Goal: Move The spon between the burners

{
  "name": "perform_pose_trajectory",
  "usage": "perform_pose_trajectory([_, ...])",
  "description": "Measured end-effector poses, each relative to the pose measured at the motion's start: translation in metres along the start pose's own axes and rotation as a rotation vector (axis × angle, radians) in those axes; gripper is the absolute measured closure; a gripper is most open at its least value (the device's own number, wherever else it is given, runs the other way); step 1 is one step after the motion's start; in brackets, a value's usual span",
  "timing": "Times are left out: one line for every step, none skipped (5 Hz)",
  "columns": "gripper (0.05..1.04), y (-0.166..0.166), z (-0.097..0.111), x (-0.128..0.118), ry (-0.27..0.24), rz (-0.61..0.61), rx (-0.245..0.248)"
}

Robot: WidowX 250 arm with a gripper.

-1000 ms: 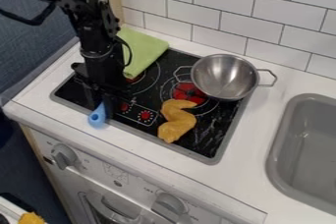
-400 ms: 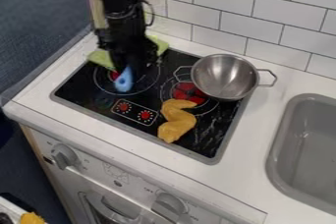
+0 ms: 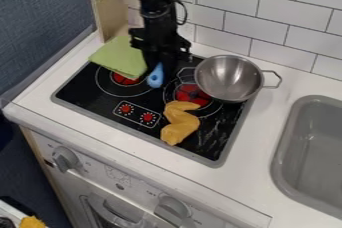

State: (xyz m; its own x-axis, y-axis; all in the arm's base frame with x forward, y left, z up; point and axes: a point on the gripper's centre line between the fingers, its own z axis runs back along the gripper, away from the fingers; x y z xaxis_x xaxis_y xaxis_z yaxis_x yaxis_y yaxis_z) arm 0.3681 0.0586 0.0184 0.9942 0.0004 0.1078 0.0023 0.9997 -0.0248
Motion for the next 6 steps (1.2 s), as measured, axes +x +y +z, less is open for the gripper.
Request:
perform_pose_trajectory([0.753, -0.006, -0.002, 0.021, -0.019, -0.014, 0.015])
perform_pose_trajectory([0.684, -0.008, -0.001, 0.023, -0.019, -0.027, 0.021])
perform_pose_trajectory([0.376, -0.008, -0.008, 0.016, -0.005, -0.056, 0.022])
perform_pose_trajectory([0.115, -0.008, -0.006, 0.015, -0.001, -0.067, 0.023])
perform_pose_trajectory([0.079, -0.009, 0.014, 0.017, -0.026, -0.077, 0.012])
perform_pose_trajectory([0.083, -0.008, 0.033, 0.016, -0.043, -0.059, -0.013])
